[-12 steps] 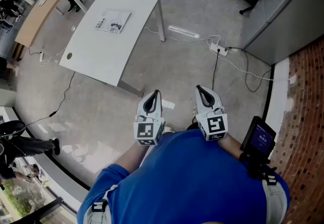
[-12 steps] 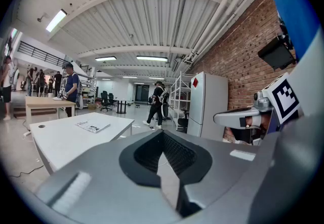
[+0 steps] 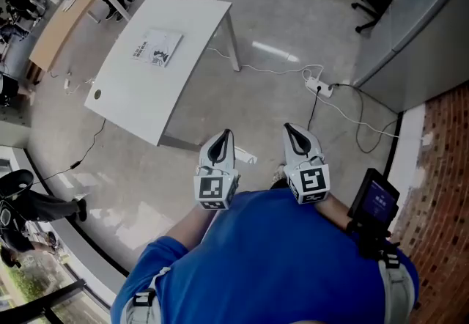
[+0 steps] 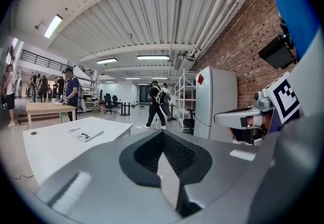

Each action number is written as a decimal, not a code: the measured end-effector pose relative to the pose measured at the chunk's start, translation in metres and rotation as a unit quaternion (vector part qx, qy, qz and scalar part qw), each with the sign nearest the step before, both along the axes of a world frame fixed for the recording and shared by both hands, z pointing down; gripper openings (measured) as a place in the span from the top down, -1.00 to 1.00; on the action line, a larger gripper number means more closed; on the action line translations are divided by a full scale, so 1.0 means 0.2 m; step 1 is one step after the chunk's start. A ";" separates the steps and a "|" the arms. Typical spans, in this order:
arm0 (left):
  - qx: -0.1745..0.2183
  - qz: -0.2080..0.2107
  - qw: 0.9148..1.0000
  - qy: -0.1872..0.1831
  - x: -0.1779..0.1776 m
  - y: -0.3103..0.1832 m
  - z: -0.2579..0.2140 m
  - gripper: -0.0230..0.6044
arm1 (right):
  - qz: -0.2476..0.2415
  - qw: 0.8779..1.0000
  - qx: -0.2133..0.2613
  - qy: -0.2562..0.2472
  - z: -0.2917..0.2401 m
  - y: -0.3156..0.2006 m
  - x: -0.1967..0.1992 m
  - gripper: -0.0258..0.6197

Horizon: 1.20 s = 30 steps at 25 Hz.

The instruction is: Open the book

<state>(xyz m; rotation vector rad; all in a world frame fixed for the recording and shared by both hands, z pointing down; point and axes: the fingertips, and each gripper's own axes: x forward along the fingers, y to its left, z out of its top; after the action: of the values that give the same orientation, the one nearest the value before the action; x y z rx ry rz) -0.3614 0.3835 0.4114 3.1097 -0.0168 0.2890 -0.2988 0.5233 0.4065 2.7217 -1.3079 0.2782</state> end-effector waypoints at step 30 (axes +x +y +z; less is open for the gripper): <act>0.008 -0.148 0.989 -0.010 0.87 -0.60 -0.01 0.91 | -0.154 0.988 -0.003 0.002 -0.03 -0.75 0.96 0.91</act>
<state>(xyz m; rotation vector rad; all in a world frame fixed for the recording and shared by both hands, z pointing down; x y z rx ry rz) -0.1868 0.2625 0.4101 3.0594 -0.4784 0.3114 -0.1070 0.3729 0.3995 2.4633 -1.6927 0.2446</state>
